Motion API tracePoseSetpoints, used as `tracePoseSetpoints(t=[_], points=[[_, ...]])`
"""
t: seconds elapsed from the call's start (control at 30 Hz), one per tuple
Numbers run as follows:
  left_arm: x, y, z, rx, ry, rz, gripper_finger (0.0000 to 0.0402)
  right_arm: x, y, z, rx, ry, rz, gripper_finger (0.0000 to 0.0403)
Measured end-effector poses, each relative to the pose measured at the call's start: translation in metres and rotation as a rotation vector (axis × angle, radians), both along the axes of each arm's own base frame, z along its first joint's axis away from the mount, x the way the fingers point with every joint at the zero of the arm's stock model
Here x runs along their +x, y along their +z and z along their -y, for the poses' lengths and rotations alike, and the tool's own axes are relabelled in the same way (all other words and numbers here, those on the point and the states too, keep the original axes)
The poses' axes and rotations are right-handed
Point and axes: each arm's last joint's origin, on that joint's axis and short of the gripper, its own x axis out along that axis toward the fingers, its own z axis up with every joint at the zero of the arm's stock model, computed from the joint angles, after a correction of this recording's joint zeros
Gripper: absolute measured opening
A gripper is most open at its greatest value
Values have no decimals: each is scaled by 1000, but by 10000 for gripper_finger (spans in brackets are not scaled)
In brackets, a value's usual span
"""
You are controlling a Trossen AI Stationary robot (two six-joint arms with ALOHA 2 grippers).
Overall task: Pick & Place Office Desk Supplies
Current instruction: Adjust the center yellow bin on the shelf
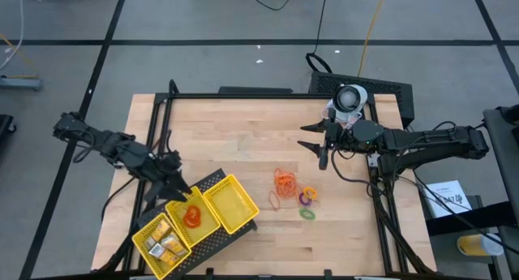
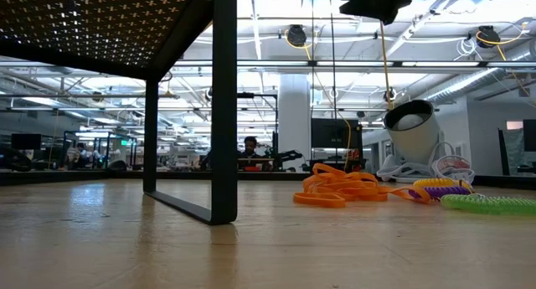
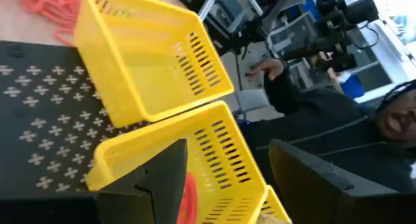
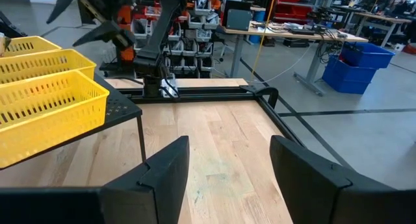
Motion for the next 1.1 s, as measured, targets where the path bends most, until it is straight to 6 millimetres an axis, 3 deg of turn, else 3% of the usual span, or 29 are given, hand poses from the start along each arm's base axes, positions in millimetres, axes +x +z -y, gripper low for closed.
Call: tracePoseSetpoints(t=[0.3, 0.77, 1.1], points=[[-14, -26, -11, 110, 165, -295, 227, 0, 0, 0, 0, 0, 0, 209], [-9, -17, -7, 28, 151, -217, 227, 0, 0, 0, 0, 0, 0, 206], [5, -24, 1, 8, 108, -303, 227, 0, 0, 0, 0, 0, 0, 206]])
